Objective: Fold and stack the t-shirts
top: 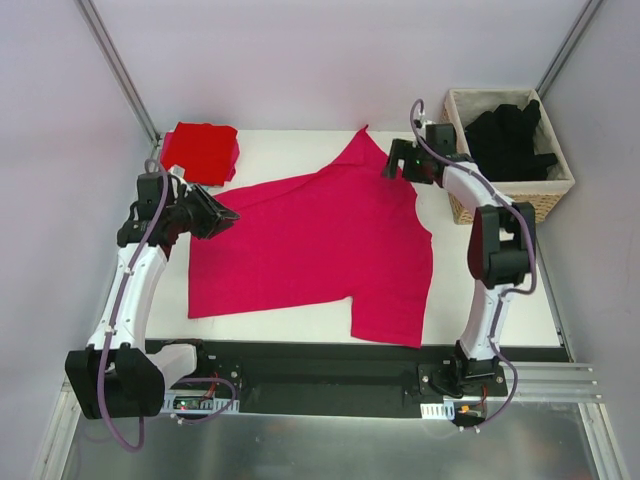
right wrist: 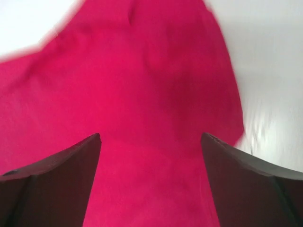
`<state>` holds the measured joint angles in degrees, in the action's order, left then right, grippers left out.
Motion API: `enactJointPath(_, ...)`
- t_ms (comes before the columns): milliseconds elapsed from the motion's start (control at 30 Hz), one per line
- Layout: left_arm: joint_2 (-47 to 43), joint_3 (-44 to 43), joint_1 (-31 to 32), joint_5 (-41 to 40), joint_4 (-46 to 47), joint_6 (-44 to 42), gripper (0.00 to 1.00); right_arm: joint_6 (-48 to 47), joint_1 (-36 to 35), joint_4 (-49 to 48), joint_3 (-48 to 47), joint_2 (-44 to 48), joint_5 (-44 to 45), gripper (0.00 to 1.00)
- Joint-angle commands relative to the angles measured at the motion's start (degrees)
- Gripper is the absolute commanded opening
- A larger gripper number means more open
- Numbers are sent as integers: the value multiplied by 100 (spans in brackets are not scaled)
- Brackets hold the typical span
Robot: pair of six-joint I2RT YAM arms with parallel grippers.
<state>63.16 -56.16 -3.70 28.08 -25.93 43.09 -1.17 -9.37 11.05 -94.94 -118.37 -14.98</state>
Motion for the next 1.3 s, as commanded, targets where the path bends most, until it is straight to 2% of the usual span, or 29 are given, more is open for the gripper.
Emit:
enactJointPath(0, 74, -79, 45, 356, 62, -397, 31, -595, -109, 1328, 1028, 990, 469, 83)
enactJointPath(33, 109, -62, 37, 400, 62, -441, 31, -482, -118, 1539, 1378, 1148, 487, 74)
enactJointPath(100, 136, -44, 36, 471, 53, -503, 31, -358, -162, 1558, 1888, 1359, 540, 62)
enactJointPath(167, 162, -53, 36, 567, 45, -609, 31, -86, -267, 1365, 2668, 1754, 749, 51)
enactJointPath(200, 162, -53, 28, 602, 53, -635, 31, 2, -302, 1295, 2882, 1869, 821, 40)
enactJointPath(267, 144, -35, 28, 655, 44, -697, 31, 273, -382, 1180, 3348, 2106, 891, 28)
enactJointPath(300, 118, -18, 36, 708, 36, -714, 31, 327, -417, 1215, 3420, 2142, 944, 16)
enactJointPath(400, 39, 79, 36, 778, 18, -758, 31, 398, -557, 1347, 3570, 2221, 1146, 4)
enactJointPath(567, -84, 158, 28, 884, -43, -829, 31, 565, -637, 1759, 3403, 1907, 1463, 1)
enactJointPath(733, -198, 36, 19, 963, -280, -995, 31, 1127, -637, 2656, 3191, 1641, 1841, 1)
enactJointPath(967, -190, -307, 1, 1095, -588, -1233, 31, 1769, -847, 3500, 3727, 1948, 1859, 1)
enactJointPath(1267, -339, -422, 1, 1112, -817, -1382, 31, 2270, -1146, 4256, 4457, 3046, 1815, 1)
